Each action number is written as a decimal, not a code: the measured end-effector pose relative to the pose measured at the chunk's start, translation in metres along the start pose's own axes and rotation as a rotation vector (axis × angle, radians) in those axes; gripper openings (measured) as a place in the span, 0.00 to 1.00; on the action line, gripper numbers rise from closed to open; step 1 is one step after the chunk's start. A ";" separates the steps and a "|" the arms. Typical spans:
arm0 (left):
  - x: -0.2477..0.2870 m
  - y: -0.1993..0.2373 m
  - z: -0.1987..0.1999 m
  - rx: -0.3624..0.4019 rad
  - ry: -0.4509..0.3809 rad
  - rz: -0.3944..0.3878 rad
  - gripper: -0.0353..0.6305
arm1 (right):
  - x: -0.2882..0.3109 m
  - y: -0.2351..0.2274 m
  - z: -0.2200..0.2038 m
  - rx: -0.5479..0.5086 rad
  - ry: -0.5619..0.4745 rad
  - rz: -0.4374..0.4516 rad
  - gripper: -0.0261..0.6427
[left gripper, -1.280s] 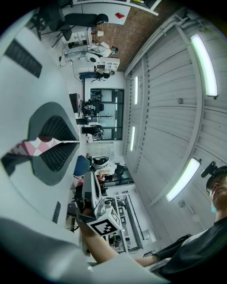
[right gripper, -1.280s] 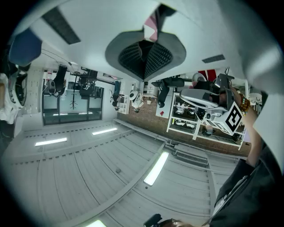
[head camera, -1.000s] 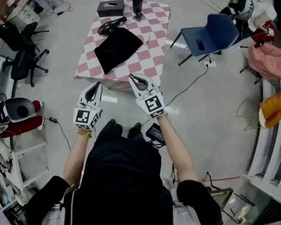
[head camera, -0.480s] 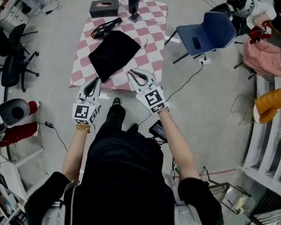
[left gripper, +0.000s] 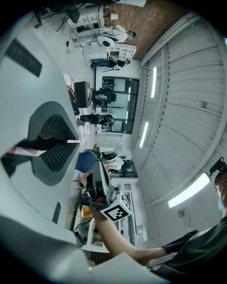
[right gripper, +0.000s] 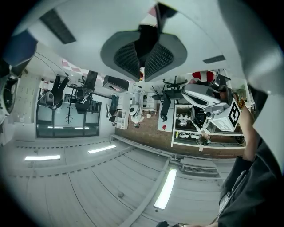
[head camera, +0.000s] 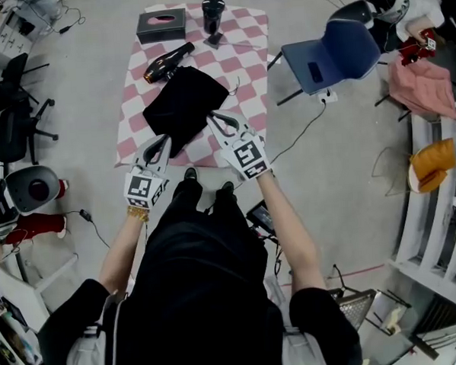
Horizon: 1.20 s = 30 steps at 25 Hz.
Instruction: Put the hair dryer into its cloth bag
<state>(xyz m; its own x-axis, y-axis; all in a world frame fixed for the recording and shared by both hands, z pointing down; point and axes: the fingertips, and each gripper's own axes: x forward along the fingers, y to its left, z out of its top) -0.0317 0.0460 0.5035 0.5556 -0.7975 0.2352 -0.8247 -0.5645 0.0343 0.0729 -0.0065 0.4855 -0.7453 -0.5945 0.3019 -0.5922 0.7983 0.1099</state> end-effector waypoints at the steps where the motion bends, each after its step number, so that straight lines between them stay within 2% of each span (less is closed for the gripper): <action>1: 0.004 0.002 -0.004 0.000 0.015 0.008 0.09 | 0.004 -0.006 -0.004 0.004 0.006 0.008 0.07; 5: 0.012 0.018 -0.021 -0.020 0.065 0.090 0.09 | 0.021 -0.030 -0.018 0.001 0.034 0.054 0.07; 8: 0.011 0.029 -0.030 -0.054 0.072 0.157 0.09 | 0.035 -0.044 -0.030 -0.011 0.063 0.090 0.08; 11: 0.011 0.038 -0.033 -0.083 0.064 0.182 0.09 | 0.054 -0.055 -0.050 0.009 0.132 0.126 0.15; 20: 0.038 0.081 -0.045 -0.165 0.058 0.174 0.09 | 0.141 -0.093 -0.119 0.025 0.361 0.174 0.25; 25: 0.046 0.099 -0.049 -0.175 0.078 0.155 0.09 | 0.189 -0.114 -0.146 0.013 0.467 0.203 0.27; 30: 0.053 0.116 -0.051 -0.193 0.085 0.136 0.09 | 0.229 -0.117 -0.166 0.069 0.549 0.228 0.30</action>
<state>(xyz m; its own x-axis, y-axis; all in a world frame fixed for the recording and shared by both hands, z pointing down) -0.1034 -0.0502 0.5697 0.4342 -0.8377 0.3313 -0.9006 -0.3955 0.1801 0.0223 -0.2194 0.6985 -0.5997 -0.2571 0.7578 -0.4679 0.8809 -0.0715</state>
